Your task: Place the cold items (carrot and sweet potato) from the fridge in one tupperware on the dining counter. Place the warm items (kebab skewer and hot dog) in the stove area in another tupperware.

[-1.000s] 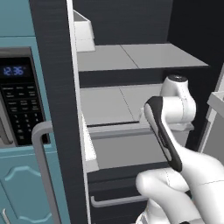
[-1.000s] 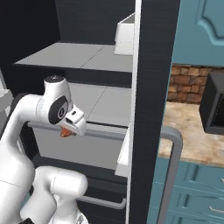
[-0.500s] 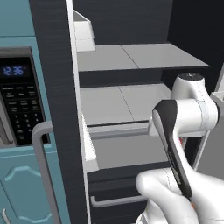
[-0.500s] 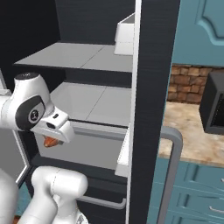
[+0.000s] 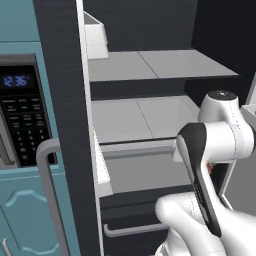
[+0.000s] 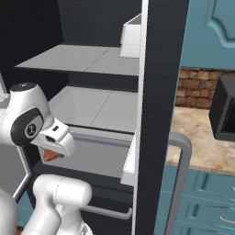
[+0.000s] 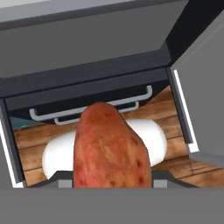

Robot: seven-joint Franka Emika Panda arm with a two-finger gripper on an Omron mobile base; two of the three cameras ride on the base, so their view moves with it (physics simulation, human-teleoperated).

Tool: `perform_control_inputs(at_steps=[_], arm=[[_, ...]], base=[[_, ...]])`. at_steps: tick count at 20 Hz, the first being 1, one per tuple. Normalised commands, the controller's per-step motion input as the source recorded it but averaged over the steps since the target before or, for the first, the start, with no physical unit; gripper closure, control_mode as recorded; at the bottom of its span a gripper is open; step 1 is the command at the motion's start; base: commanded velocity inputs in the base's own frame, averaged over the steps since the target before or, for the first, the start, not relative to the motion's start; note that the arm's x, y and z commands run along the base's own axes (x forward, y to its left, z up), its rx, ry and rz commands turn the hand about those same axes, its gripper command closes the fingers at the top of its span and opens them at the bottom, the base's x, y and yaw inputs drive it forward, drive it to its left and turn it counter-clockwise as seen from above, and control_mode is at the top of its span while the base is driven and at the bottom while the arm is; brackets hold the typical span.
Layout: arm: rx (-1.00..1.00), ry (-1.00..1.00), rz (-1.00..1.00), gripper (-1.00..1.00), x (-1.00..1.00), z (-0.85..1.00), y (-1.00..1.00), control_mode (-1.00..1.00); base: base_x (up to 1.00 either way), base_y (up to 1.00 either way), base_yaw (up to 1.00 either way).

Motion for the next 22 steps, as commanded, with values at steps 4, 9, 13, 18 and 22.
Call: perform_control_inputs(at_steps=[4, 9, 13, 18, 22], arm=[[0.00, -0.01, 0.00, 1.00, -0.13, 0.00, 0.00, 1.00], [0.00, 0.00, 0.00, 1.00, 0.00, 0.00, 0.00, 1.00], [0.00, 0.00, 0.00, 1.00, 0.00, 0.00, 0.00, 1.00], [0.00, 0.00, 0.00, 1.00, 0.00, 0.00, 0.00, 1.00], [0.00, 0.00, 0.00, 1.00, 0.00, 0.00, 0.00, 1.00]], base=[[-0.69, 0.00, -0.03], [-1.00, 0.00, -0.12], [-1.00, 0.02, -0.12], [-1.00, 0.32, -0.40], [-0.99, 0.21, -0.73]])
